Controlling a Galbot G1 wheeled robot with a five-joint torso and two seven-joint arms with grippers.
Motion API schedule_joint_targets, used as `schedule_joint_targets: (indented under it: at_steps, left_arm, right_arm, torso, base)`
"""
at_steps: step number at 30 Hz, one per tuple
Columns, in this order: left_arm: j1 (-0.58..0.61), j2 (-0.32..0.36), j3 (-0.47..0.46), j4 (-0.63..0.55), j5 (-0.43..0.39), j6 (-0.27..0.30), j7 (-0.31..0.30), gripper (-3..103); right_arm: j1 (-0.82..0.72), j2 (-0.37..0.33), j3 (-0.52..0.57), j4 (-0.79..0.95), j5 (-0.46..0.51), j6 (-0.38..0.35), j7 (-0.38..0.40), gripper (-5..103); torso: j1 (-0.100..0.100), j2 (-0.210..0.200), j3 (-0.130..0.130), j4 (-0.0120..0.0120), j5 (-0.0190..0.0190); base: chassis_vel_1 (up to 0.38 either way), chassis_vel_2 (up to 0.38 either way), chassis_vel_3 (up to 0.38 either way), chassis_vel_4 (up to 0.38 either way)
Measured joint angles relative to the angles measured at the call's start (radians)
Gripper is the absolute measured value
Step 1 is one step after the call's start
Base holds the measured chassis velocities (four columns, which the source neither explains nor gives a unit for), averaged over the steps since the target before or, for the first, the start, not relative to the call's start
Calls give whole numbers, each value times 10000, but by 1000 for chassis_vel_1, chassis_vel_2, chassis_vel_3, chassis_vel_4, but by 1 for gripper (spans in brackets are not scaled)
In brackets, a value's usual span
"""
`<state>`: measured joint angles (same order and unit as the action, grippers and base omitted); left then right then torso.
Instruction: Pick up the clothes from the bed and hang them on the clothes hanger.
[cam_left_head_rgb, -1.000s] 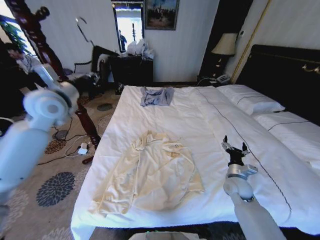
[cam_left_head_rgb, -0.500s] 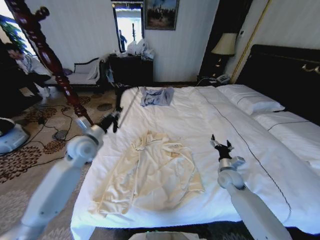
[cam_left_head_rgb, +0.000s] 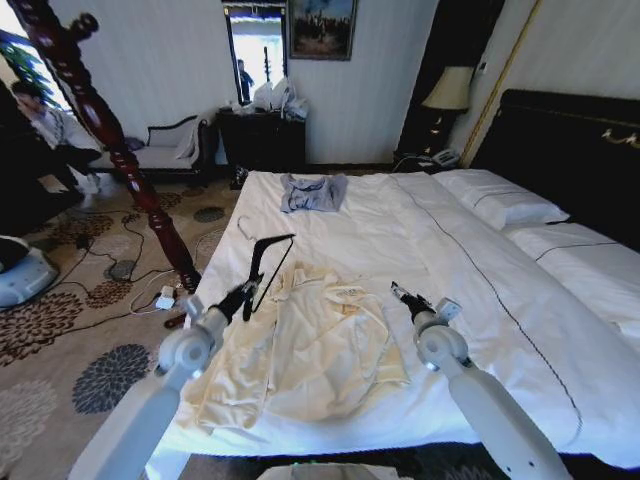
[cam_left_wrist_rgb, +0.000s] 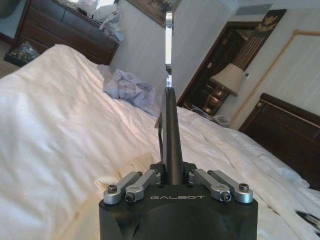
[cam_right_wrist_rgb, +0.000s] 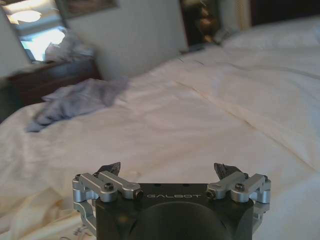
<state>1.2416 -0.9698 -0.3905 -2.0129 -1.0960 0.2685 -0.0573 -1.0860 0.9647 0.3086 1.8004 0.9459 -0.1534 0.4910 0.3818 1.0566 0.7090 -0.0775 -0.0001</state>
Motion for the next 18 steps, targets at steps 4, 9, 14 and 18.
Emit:
schedule_joint_targets:
  at_steps: [4, 9, 14, 18]
  left_arm:
    - [796, 23, -60, -541, -48, -20, 343, 18]
    - [1692, -17, -203, -421, 543, -200, 647, 18]
    - [2333, -355, -713, -326, 782, -451, 1205, 18]
    - [2551, -557, -1306, -313, 785, -669, 1663, 18]
  right_arm:
    - [26, -70, -443, 105, 210, 521, -645, 100]
    - [387, -176, -1139, -80, 836, 1091, -1384, 100]
    - [918, -55, -1904, -666, 1519, 1494, -1945, 100]
    - [1305, 163, -2636, -1399, 1097, 1821, -2291, 100]
  torso:
    - [1, 0, 0, -7, 2]
    - [0, 0, 0, -2, -1]
    - [0, 0, 0, -1, -1]
    - [0, 0, 0, 0, 0]
  base:
    - [0, 0, 0, 0]
    - [0, 0, 0, 0]
    - [0, 0, 0, 0]
    - [0, 0, 0, 0]
